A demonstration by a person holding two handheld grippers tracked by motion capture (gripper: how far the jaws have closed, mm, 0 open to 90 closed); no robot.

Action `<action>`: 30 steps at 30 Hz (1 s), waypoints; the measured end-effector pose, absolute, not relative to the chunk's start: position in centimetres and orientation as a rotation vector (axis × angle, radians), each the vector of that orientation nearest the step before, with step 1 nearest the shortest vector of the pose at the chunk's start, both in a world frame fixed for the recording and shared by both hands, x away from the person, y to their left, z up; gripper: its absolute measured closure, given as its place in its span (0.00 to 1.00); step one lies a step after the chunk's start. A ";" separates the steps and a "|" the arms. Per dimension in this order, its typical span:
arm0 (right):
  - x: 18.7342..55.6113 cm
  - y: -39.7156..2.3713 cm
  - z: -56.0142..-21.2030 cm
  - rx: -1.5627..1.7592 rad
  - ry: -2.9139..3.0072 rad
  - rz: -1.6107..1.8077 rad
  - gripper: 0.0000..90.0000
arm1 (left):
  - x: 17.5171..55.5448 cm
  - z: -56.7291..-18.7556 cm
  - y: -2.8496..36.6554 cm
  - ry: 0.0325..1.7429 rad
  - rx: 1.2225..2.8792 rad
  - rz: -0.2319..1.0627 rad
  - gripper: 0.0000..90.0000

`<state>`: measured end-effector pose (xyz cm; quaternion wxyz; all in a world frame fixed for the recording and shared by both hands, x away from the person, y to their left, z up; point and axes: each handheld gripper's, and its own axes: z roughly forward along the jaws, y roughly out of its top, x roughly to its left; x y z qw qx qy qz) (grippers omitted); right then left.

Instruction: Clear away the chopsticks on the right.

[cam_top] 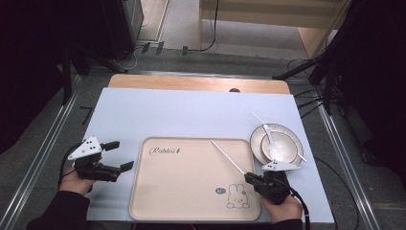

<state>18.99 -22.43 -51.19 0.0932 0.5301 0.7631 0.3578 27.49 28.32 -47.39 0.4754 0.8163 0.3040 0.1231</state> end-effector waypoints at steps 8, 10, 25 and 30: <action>18.4 -20.5 -53.2 1.570 2.279 1.036 0.94 | 27.5 -47.4 28.3 0.741 1.992 0.300 0.09; 18.4 -20.3 -53.4 1.564 2.267 1.051 0.93 | 27.5 -47.4 28.3 0.740 1.991 0.300 0.09; 18.8 -20.8 -51.8 1.505 2.261 1.172 0.60 | 27.5 -47.4 28.3 0.740 1.992 0.299 0.09; 19.4 -22.4 -49.3 1.449 2.238 1.240 0.47 | 27.5 -47.4 28.3 0.740 1.991 0.298 0.09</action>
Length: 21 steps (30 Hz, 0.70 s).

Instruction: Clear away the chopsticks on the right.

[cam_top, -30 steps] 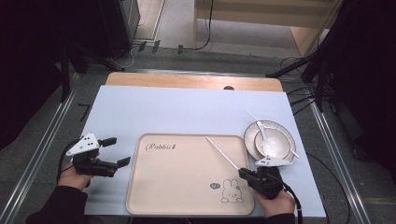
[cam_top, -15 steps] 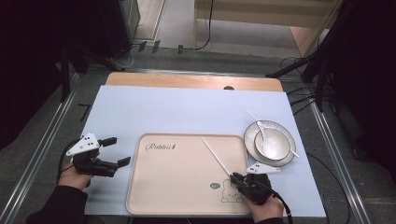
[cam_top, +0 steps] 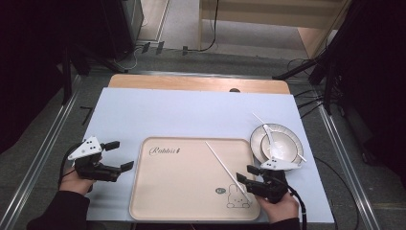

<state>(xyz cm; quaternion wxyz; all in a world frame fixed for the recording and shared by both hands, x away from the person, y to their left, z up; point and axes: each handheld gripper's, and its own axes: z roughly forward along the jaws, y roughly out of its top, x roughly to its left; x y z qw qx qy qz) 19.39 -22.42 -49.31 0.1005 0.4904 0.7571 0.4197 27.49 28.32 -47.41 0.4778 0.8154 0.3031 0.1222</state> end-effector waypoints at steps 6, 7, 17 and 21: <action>20.0 -24.8 -47.4 1.389 2.230 1.270 0.41 | 27.4 -47.4 28.3 0.741 1.995 0.298 0.09; 20.0 -25.2 -47.1 1.383 2.221 1.277 0.40 | 27.5 -47.4 28.3 0.739 1.997 0.299 0.09; 21.0 -29.8 -44.7 1.401 2.131 1.315 0.33 | 27.3 -47.5 28.4 0.746 1.997 0.297 0.09; 21.3 -31.7 -44.4 1.431 2.093 1.310 0.30 | 27.2 -47.5 28.5 0.748 2.000 0.300 0.09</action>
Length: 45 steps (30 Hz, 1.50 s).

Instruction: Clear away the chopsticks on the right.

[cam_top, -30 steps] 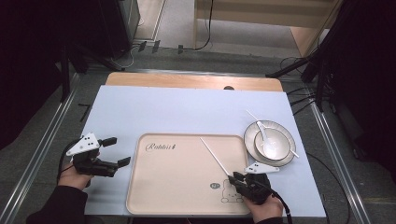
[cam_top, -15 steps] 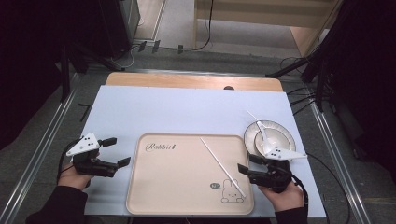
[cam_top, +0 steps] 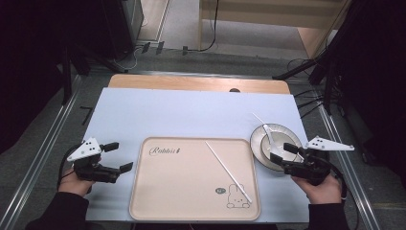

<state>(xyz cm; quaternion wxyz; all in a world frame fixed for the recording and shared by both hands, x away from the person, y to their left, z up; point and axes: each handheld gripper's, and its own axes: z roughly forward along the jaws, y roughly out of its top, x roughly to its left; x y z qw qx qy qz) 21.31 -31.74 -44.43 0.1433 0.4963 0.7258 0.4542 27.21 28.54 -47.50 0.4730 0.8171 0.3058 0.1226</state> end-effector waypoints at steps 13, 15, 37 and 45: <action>22.9 -36.2 -45.0 1.469 2.024 1.283 0.28 | 27.1 -47.6 28.6 0.753 2.001 0.297 0.09; 23.1 -36.8 -45.2 1.477 2.020 1.290 0.26 | 27.1 -47.6 28.6 0.752 2.000 0.296 0.09; 24.4 -42.2 -49.7 1.541 1.995 1.150 0.45 | 27.1 -47.6 28.7 0.756 2.004 0.299 0.09; 24.7 -42.0 -51.1 1.531 2.047 1.154 0.70 | 27.1 -47.6 28.6 0.755 2.007 0.299 0.09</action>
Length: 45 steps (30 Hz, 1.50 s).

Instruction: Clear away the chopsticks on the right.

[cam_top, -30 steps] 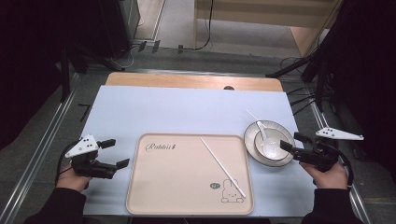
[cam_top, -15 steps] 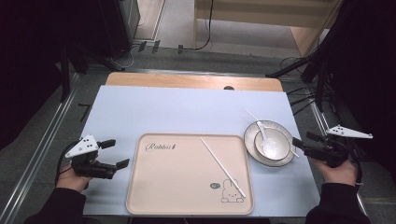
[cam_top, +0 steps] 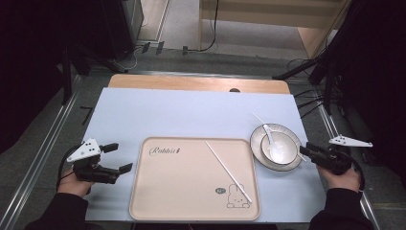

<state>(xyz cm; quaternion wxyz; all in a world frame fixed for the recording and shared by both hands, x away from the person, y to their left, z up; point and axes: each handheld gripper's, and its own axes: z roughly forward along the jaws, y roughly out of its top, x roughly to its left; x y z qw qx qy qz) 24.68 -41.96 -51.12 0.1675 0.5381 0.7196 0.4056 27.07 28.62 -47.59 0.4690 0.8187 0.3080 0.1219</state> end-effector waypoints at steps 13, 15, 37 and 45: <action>25.7 -41.0 -52.3 1.535 2.155 1.107 0.83 | 27.1 -47.6 28.6 0.754 2.007 0.297 0.09; 25.9 -41.0 -52.6 1.534 2.178 1.097 0.85 | 27.1 -47.6 28.6 0.755 2.006 0.297 0.09; 26.4 -41.1 -52.0 1.575 2.213 1.119 0.94 | 27.1 -47.6 28.7 0.752 2.003 0.299 0.09; 25.5 -42.4 -50.3 1.608 2.100 1.183 0.94 | 27.1 -47.5 28.6 0.753 1.999 0.299 0.09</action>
